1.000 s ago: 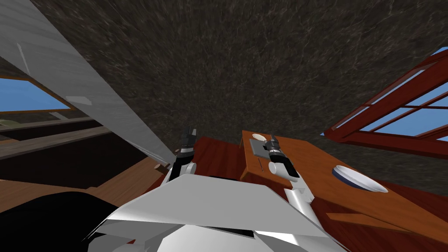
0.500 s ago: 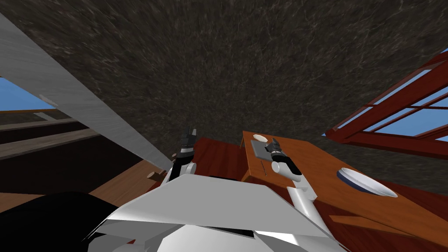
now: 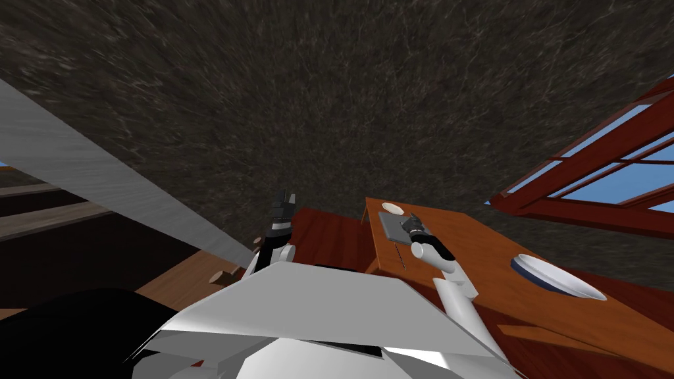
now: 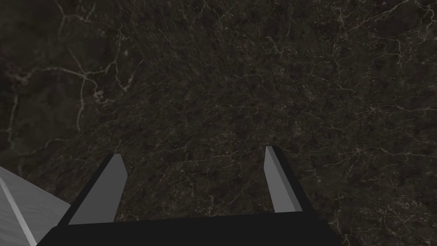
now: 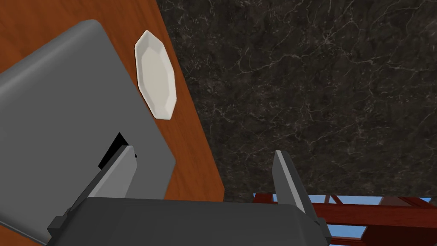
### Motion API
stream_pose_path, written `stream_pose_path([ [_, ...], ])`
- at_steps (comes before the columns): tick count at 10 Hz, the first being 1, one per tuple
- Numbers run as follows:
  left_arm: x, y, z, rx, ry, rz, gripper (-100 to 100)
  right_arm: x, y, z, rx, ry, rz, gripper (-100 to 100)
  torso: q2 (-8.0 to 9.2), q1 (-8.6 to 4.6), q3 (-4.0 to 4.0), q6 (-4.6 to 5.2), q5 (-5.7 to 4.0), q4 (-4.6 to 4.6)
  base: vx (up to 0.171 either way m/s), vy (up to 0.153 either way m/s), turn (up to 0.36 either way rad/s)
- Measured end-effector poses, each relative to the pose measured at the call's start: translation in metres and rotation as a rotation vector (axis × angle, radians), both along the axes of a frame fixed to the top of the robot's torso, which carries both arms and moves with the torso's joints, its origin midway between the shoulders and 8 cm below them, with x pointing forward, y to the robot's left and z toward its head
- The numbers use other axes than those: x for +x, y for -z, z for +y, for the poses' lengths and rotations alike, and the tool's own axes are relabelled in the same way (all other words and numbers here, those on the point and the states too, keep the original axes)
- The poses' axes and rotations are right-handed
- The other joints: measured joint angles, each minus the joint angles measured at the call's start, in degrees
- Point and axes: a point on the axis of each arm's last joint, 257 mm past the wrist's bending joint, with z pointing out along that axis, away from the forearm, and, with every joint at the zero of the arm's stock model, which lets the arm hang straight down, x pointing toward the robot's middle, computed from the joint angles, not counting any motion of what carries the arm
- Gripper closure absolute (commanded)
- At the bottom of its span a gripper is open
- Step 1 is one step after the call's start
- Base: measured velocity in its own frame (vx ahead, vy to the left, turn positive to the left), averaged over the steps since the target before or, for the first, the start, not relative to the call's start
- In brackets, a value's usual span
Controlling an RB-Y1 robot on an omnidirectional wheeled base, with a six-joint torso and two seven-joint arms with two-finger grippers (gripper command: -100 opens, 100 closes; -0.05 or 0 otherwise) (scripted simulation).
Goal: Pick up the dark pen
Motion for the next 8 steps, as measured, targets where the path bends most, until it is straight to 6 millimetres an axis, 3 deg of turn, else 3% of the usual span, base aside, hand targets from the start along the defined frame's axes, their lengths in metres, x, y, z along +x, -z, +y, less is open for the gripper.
stream_pose_path([
  [8,0.0,0.0,0.0,0.0,0.0,0.0,0,-0.015,0.082,-0.04,0.235,0.096,0.205,-100,-0.14,0.03,-0.07,0.01,0.0,-0.02,0.062,0.03,-0.036],
])
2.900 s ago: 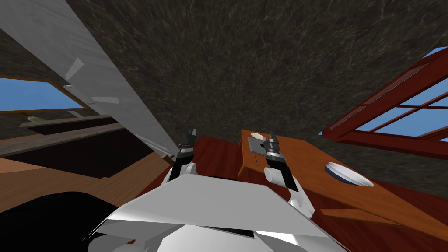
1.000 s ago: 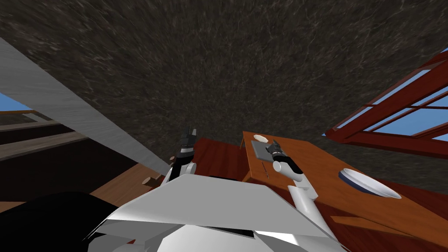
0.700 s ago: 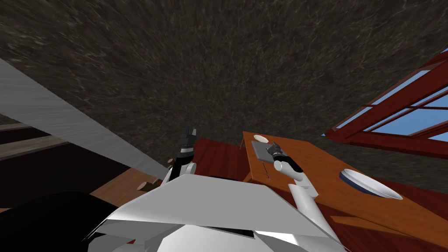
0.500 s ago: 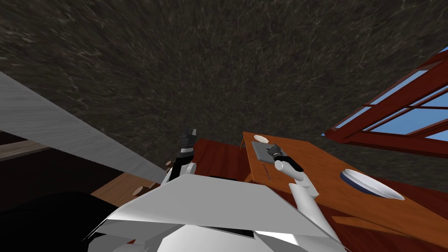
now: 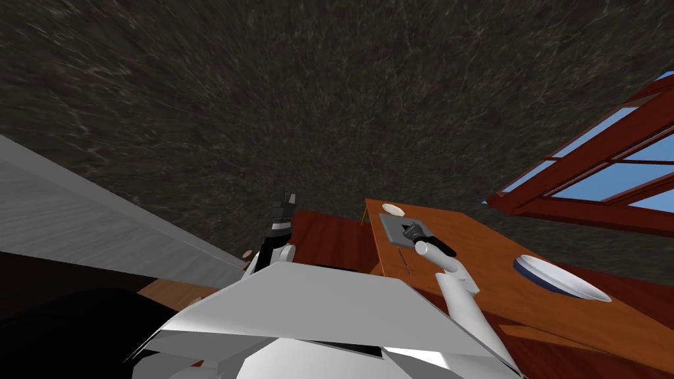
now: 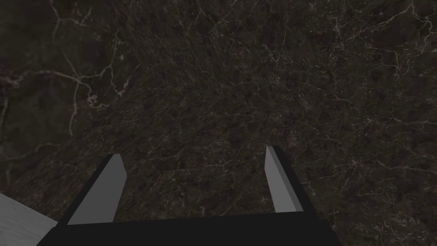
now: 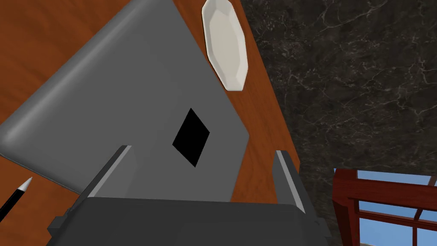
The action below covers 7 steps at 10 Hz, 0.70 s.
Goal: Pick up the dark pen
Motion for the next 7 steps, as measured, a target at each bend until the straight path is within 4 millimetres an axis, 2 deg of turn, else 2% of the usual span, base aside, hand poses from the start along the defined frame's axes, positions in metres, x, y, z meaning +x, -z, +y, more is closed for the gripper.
stream_pose_path([
  [5,0.0,0.0,0.0,0.0,0.0,0.0,0,-0.03,0.058,-0.016,0.169,0.081,0.143,-100,0.05,-0.02,0.02,0.0,0.0,0.0,0.07,0.03,-0.053],
  [7,0.0,0.0,0.0,0.0,0.0,0.0,0,-0.044,0.074,-0.024,0.236,0.116,0.194,-100,0.04,-0.05,0.01,-0.01,0.0,0.0,0.047,0.018,-0.018],
])
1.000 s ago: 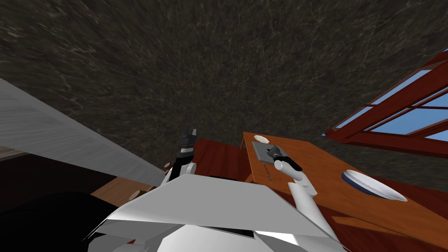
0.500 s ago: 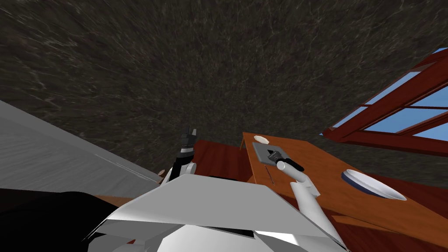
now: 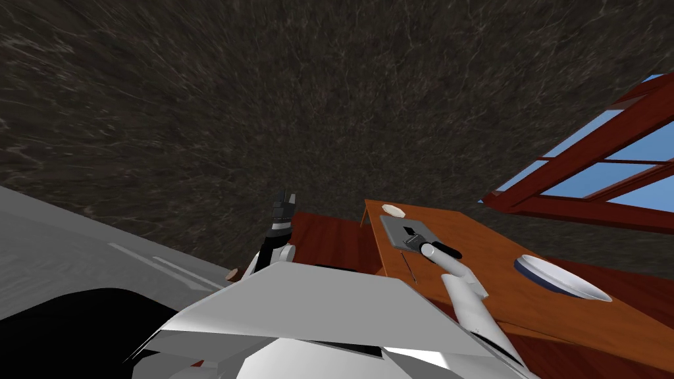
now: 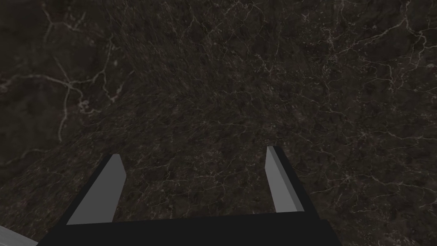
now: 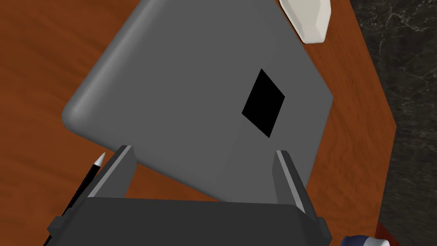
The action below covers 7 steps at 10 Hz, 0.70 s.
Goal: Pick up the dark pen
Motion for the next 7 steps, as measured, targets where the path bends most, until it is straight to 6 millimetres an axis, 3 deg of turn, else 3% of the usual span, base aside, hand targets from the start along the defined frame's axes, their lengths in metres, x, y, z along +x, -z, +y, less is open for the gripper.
stream_pose_path([
  [7,0.0,0.0,0.0,0.0,0.0,0.0,0,-0.044,0.051,-0.005,0.154,0.092,0.143,-100,0.14,-0.03,0.08,-0.01,-0.01,0.03,0.042,0.016,-0.038],
])
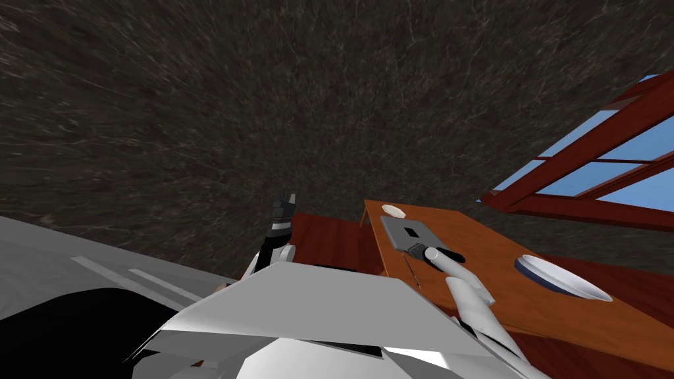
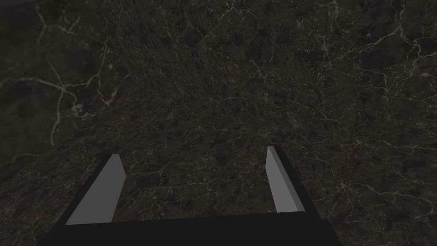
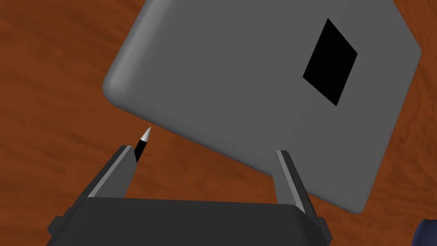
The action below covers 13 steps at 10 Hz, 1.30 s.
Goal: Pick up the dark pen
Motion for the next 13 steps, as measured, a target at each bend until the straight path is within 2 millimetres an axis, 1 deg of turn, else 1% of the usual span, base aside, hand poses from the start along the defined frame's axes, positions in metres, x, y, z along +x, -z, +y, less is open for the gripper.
stream_pose_path([
  [1,0.0,0.0,0.0,0.0,0.0,0.0,0,-0.007,0.006,-0.003,0.026,0.019,0.02,-100,-0.05,0.02,-0.02,0.03,0.01,-0.01,0.054,0.019,-0.039],
  [4,0.0,0.0,0.0,0.0,0.0,0.0,0,-0.032,0.028,-0.004,0.106,0.08,0.098,-100,-0.09,0.04,-0.05,0.0,0.01,-0.02,0.064,0.024,-0.054],
  [5,0.0,0.0,0.0,0.0,0.0,0.0,0,-0.046,0.036,-0.006,0.139,0.108,0.129,-100,-0.1,0.06,-0.06,0.02,0.01,-0.02,0.052,0.021,-0.043],
  [6,0.0,0.0,0.0,0.0,0.0,0.0,0,-0.055,0.041,-0.006,0.161,0.124,0.152,-100,-0.07,0.04,-0.04,0.0,0.01,-0.02,0.055,0.014,-0.063],
  [7,0.0,0.0,0.0,0.0,0.0,0.0,0,-0.067,0.046,-0.005,0.188,0.151,0.184,-100,-0.07,0.02,-0.04,0.02,0.01,-0.01,0.046,0.014,-0.035],
  [8,0.0,0.0,0.0,0.0,0.0,0.0,0,-0.075,0.049,-0.003,0.211,0.171,0.206,-100,-0.04,0.01,-0.03,0.0,0.01,-0.01,0.02,0.005,0.005],
  [9,0.0,0.0,0.0,0.0,0.0,0.0,0,-0.078,0.051,-0.003,0.221,0.177,0.214,-100,0.03,-0.02,0.01,-0.01,0.0,0.01,0.038,0.004,-0.062],
  [10,0.0,0.0,0.0,0.0,0.0,0.0,0,-0.086,0.054,-0.005,0.239,0.196,0.233,-100,0.0,-0.03,0.0,0.02,0.0,0.0,0.04,0.012,-0.037],
  [13,0.0,0.0,0.0,0.0,0.0,0.0,0,-0.111,0.067,-0.002,0.296,0.254,0.297,-100,-0.04,0.0,-0.02,-0.01,0.0,-0.01,0.048,0.013,-0.044],
])
